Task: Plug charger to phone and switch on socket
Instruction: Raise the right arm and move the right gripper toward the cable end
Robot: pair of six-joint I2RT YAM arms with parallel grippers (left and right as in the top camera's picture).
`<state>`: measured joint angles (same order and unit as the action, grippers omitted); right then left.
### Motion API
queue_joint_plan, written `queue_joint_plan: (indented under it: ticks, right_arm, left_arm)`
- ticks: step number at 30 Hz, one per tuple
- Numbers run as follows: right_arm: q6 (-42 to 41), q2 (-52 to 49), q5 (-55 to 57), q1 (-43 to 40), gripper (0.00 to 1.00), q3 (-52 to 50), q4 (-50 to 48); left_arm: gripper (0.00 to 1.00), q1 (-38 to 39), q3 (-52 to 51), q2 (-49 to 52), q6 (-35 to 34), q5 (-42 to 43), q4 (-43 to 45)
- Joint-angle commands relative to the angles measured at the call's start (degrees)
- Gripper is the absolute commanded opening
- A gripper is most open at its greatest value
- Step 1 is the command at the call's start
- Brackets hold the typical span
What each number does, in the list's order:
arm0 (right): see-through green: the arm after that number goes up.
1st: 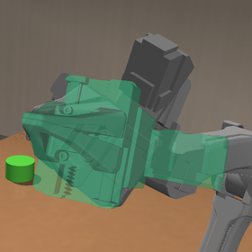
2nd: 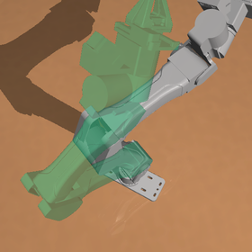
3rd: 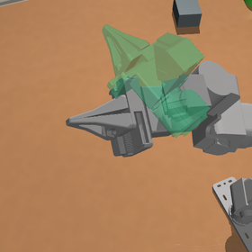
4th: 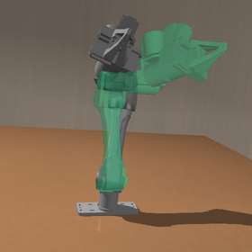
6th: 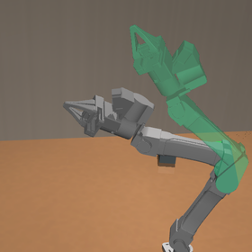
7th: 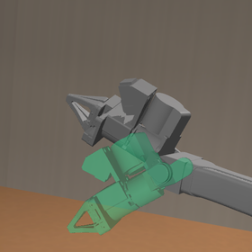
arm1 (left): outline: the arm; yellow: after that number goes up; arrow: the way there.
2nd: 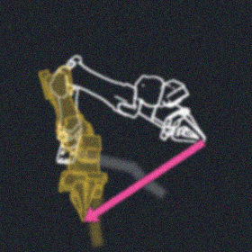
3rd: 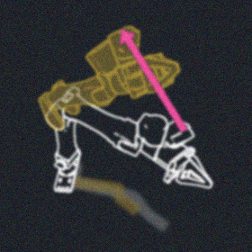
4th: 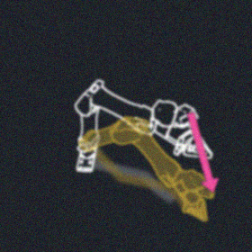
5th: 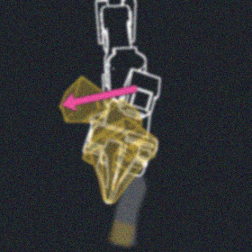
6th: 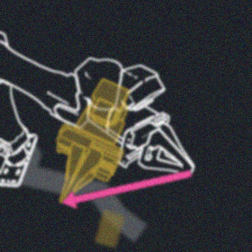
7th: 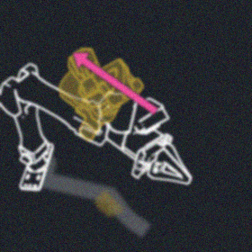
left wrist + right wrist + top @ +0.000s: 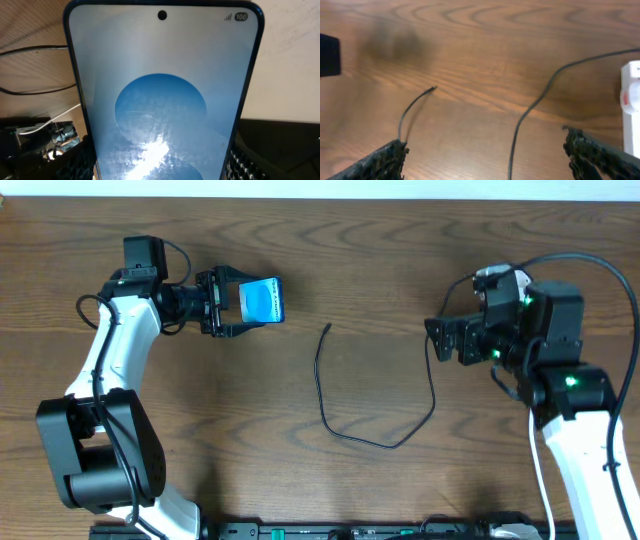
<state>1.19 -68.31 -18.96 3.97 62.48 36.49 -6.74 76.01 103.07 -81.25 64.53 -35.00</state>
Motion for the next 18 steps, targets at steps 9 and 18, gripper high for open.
queue_joint_plan:
  ticks: [9,18]
  right_arm:
    - [2.3,-13.2,-8.9,-0.3,0.99,20.5,16.0]
    - [6.8,-25.3,-10.6,-0.3,0.99,37.1,31.7]
  left_arm:
    - [0.7,-0.3,1.5,-1.0,-0.5,1.7,0.2]
    - [0.7,-0.3,1.5,-1.0,-0.5,1.7,0.2]
